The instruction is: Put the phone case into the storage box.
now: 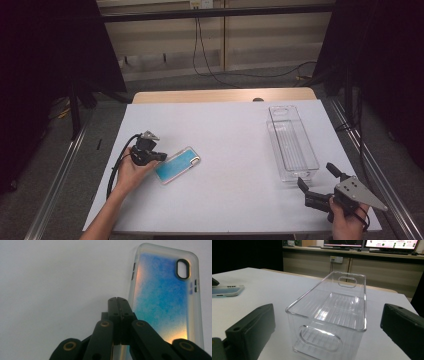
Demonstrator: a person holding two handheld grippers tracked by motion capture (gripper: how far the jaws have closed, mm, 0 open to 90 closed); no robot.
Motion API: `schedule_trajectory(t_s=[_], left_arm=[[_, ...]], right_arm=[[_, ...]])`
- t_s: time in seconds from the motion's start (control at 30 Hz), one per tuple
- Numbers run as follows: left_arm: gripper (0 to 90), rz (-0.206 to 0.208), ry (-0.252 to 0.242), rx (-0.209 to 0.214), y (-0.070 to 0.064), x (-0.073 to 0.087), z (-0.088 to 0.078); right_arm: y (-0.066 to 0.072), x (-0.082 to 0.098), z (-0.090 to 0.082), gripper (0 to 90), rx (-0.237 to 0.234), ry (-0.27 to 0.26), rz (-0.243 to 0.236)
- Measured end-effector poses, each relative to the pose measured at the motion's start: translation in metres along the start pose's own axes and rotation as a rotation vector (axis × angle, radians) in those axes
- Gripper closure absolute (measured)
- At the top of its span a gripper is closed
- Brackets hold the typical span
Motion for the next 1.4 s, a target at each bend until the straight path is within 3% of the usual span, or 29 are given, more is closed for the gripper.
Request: schedule_trajectory(t_s=[0.37, 0.53, 0.67, 0.73, 0.83, 0.93, 1.0, 1.07, 1.27, 1.4], left_arm=[[90.0, -0.002, -0.012, 0.001, -0.001, 0.002, -0.001], [85.7, -0.011, -0.037, -0.027, 0.003, 0.001, -0.004], [83.2, -0.011, -0.094, -0.066, 0.007, -0.001, -0.012], [77.3, -0.01, -0.096, -0.096, 0.009, -0.002, -0.014], [68.8, -0.005, -0.104, -0.093, 0.009, -0.001, -0.014], [59.5, -0.005, -0.103, -0.121, 0.011, -0.001, -0.014], [53.2, 0.006, -0.136, -0.136, 0.011, -0.002, -0.016], [51.6, 0.013, -0.157, -0.136, 0.01, -0.003, -0.019], [30.9, 0.001, -0.207, -0.14, 0.01, -0.007, -0.023], [24.5, 0.004, -0.225, -0.135, 0.007, -0.009, -0.029]], right_arm=[[0.0, 0.0, 0.0, 0.0, 0.0, 0.0, 0.002], [0.0, 0.0, 0.0, 0.0, -0.001, -0.001, 0.003], [0.0, 0.0, 0.0, 0.0, -0.001, -0.001, 0.002], [0.0, 0.0, 0.0, 0.0, -0.001, -0.001, 0.002], [0.0, 0.0, 0.0, 0.0, -0.002, -0.001, 0.002], [0.0, 0.0, 0.0, 0.0, -0.003, 0.0, 0.002], [0.0, 0.0, 0.0, 0.0, -0.005, 0.0, 0.002], [0.0, 0.0, 0.0, 0.0, -0.003, -0.001, 0.002], [0.0, 0.0, 0.0, 0.0, -0.004, -0.001, 0.002], [0.0, 0.0, 0.0, 0.0, -0.003, -0.001, 0.003]])
Point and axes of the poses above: each handheld gripper's, and its own axes: z roughly forward along the jaws, x roughly out of its underside, y roughly to its left, the point moved 6 cm from there along z, roughly forward along the jaws, and after that the axes turned 8 degrees about z, right-handed, at the moved point
